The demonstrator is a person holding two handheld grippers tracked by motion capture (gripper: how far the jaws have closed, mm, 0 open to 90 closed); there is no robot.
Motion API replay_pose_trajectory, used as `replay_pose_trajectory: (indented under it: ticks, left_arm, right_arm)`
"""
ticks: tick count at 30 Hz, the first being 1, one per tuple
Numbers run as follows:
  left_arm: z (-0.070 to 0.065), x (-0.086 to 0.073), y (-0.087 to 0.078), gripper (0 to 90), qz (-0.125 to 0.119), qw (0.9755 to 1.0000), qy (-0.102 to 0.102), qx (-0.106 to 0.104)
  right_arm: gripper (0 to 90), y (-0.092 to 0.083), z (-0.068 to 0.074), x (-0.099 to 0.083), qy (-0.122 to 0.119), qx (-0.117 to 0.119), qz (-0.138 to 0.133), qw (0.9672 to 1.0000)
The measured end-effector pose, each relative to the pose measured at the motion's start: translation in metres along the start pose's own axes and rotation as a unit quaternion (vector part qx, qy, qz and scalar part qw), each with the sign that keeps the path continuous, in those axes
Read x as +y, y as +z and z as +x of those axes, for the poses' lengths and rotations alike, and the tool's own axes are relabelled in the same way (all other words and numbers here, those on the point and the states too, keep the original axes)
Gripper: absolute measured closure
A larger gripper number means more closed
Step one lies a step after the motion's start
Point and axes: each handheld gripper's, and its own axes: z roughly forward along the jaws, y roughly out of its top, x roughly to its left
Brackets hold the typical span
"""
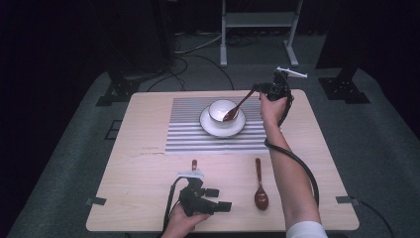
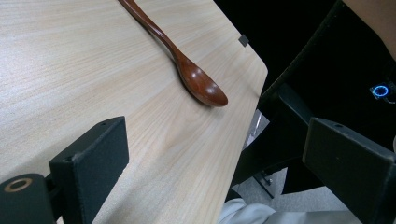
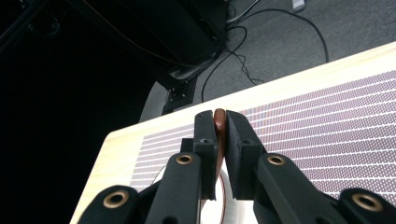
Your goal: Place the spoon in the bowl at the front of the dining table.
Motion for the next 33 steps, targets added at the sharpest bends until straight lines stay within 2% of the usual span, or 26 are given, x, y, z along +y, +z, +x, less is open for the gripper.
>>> replay_pose_trajectory:
  ticks: [9, 15, 21, 33]
  left_arm:
    - [0.0, 0.0, -0.001, 5.9, -0.002, 1.0, -0.002, 0.0]
    - [0.0, 0.0, -0.002, 5.8, -0.003, 1.0, -0.001, 0.002]
    - [0.0, 0.001, -0.001, 5.9, -0.002, 1.0, -0.001, 0.002]
    - [0.001, 0.002, -0.002, 5.8, -0.006, 1.0, -0.005, 0.003]
  right_arm:
    - [80.6, 0.009, -0.005, -0.008, -0.01, -0.004, 0.024, 0.9997]
    - [72.2, 0.015, -0.009, -0.012, -0.016, 0.001, 0.042, 0.999]
    - [66.4, 0.018, -0.018, -0.017, -0.009, 0.005, 0.055, 0.9985]
    - [64.4, 0.016, -0.029, -0.024, -0.007, 0.013, 0.068, 0.9976]
